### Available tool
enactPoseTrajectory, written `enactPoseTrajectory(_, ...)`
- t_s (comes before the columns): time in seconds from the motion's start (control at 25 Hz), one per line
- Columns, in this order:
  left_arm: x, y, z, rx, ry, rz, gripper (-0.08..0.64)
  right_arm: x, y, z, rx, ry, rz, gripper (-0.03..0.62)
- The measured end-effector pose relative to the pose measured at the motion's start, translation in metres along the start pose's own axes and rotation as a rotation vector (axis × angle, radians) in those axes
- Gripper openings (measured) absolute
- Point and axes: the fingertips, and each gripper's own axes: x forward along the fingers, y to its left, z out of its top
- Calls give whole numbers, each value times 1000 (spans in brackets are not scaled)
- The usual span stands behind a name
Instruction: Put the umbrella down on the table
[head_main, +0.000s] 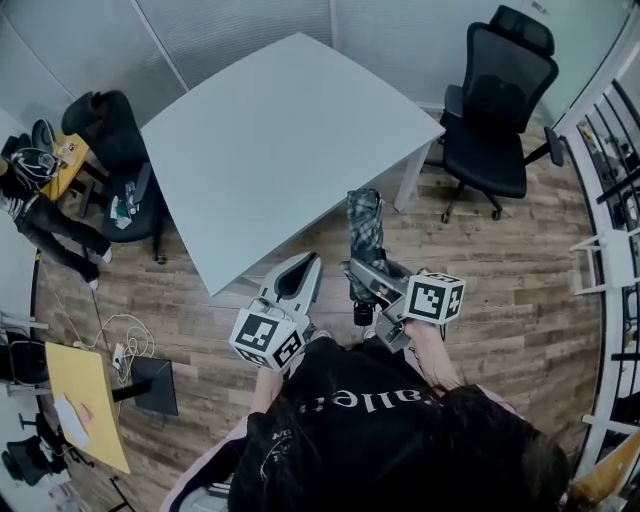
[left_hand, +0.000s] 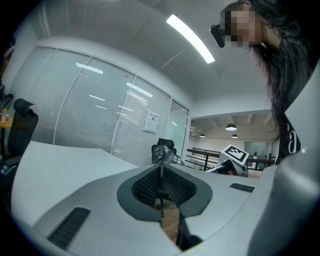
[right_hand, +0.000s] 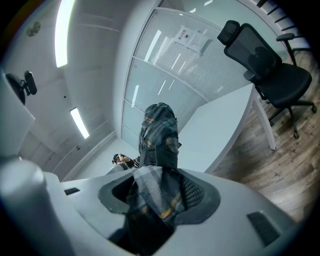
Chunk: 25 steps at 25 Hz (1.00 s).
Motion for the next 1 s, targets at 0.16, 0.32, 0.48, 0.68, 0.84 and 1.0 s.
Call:
enactPoseTrajectory(0.16, 15, -11, -4, -2, 5, -3, 32, -13, -11, 6, -1, 6, -6, 212)
enactPoseTrajectory(0.32, 27, -26, -8, -1, 5, -3, 32, -29, -22, 11, -5, 20, -15, 212)
enactPoseTrajectory(0.48, 38, -42, -13, -5, 0, 4, 32, -43, -31, 15, 1, 27, -3, 212)
enactPoseTrajectory(0.68, 47, -60, -24, -11, 11, 22, 32, -59, -44, 15, 0, 55, 8, 212)
enactPoseTrajectory(0.84, 53, -68, -30, -12, 26, 39, 32, -65, -55, 17, 10, 70, 8, 212)
enactPoseTrajectory(1.0, 54, -63, -29, -9, 33, 61, 32, -64, -57, 17, 9, 85, 14, 212)
